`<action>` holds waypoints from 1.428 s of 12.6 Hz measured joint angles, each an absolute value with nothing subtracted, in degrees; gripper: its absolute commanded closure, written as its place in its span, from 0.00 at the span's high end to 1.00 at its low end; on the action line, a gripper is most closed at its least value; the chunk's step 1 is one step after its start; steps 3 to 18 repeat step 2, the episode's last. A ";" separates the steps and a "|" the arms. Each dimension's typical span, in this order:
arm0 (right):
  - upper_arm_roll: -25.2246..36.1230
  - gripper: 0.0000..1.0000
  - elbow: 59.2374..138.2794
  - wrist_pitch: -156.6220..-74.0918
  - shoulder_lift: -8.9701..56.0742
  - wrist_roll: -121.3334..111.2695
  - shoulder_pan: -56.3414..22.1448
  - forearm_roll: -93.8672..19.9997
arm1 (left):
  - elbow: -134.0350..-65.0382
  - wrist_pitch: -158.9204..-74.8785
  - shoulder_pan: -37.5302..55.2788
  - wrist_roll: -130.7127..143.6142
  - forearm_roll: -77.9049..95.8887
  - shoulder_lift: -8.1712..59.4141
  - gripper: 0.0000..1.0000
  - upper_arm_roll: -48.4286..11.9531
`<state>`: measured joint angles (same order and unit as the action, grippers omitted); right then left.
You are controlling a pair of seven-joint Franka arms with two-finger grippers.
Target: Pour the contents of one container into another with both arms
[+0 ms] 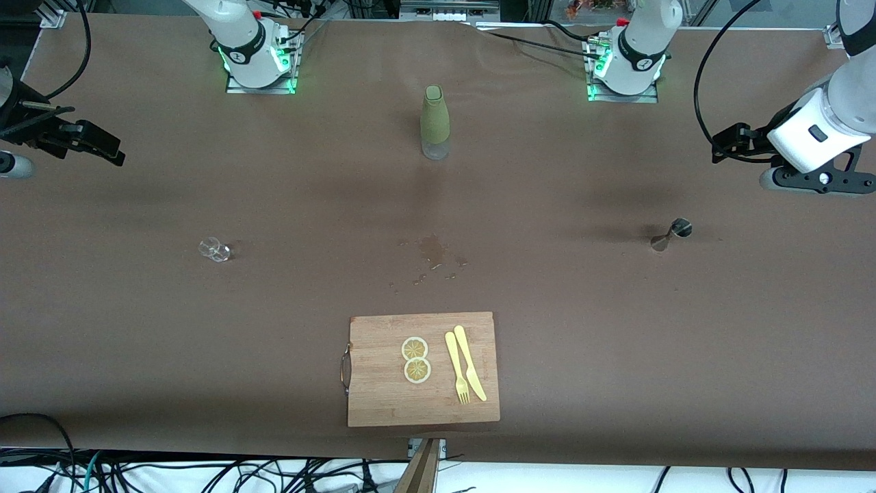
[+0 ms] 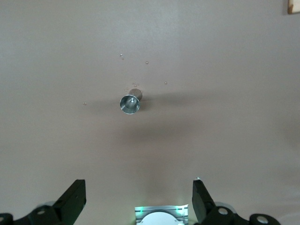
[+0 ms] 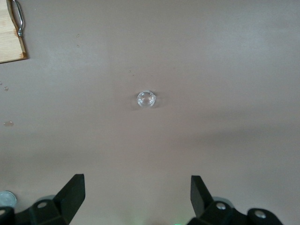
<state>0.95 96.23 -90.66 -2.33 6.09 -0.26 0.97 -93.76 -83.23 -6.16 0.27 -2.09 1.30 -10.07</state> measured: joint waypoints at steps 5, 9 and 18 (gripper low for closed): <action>0.95 1.00 96.23 -90.66 -2.33 6.09 -0.26 0.97 | -93.51 -83.19 -8.89 1.36 -2.13 1.49 1.00 -12.32; 0.95 1.00 96.23 -90.66 -2.33 6.09 -0.26 0.97 | -93.51 -83.19 -8.89 1.36 -2.13 1.49 1.00 -12.32; 0.95 1.00 96.23 -90.66 -2.33 6.09 -0.26 0.97 | -93.51 -83.19 -8.89 1.36 -2.13 1.49 1.00 -12.32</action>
